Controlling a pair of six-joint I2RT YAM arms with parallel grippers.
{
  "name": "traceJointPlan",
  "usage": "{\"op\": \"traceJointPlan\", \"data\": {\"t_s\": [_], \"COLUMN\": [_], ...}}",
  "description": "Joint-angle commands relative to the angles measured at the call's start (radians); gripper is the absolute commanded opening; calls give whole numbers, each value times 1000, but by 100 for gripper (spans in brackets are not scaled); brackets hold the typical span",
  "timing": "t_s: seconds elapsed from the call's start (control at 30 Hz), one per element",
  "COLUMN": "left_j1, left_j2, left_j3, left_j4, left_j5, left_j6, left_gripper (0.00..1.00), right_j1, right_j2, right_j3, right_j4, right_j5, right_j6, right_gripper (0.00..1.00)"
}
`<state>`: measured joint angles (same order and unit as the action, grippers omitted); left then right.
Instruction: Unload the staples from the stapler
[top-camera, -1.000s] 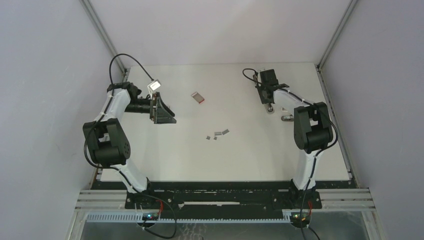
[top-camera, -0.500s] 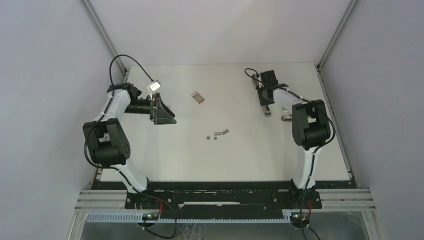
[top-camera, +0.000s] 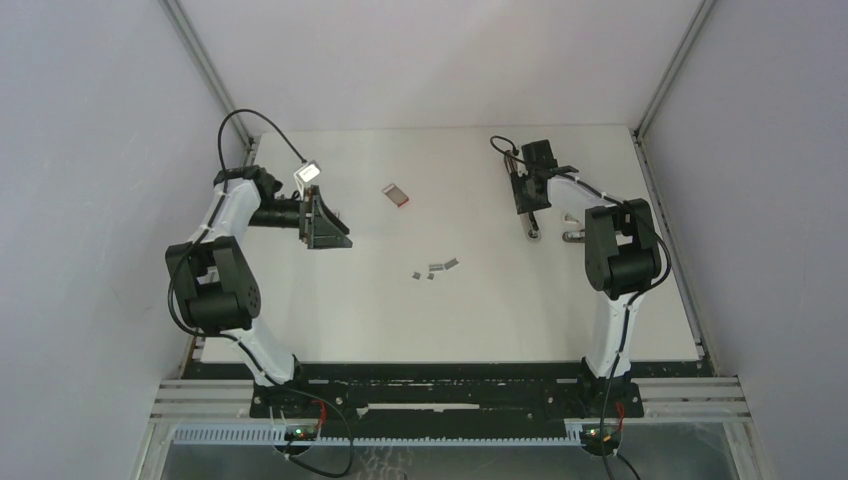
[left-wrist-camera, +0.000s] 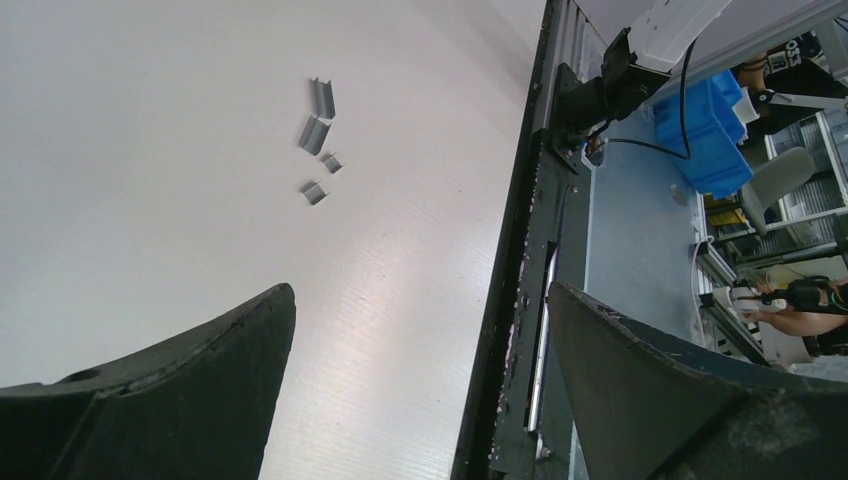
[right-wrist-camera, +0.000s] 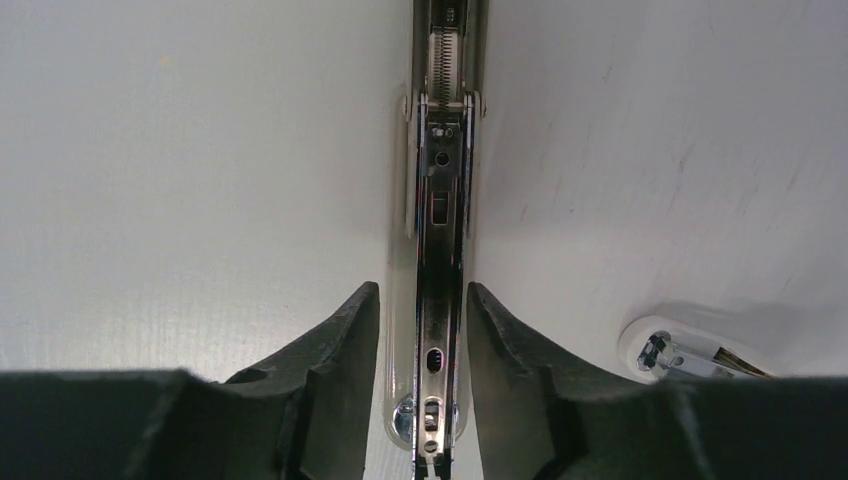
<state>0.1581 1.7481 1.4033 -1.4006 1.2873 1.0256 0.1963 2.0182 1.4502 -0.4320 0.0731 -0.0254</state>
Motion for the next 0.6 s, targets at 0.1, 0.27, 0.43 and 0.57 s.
{"op": "traceJointPlan", "data": {"t_s": [0.1,0.27,0.43,0.57], "left_j1": [12,15,18,18], "left_j2": [-45,-51,-48,-45], "left_j3": [-20,-23,-21,-18], "left_j4": [-8,-8,-8,-8], "left_j5": [40,40,43,44], "left_j6": [34,37,37,36], "left_gripper": [100,100,100,100], "right_j1": [-3,-7,4,49], "right_j2": [-31,-63,-82,-84], "right_j3": [24,-1,-43,-70], "right_j4": [-11,-23,-50,-56], "right_j5": [-24,-33,-114,-185], "right_j6": [13,16,17,18], "right_gripper": [46,55,56,55]}}
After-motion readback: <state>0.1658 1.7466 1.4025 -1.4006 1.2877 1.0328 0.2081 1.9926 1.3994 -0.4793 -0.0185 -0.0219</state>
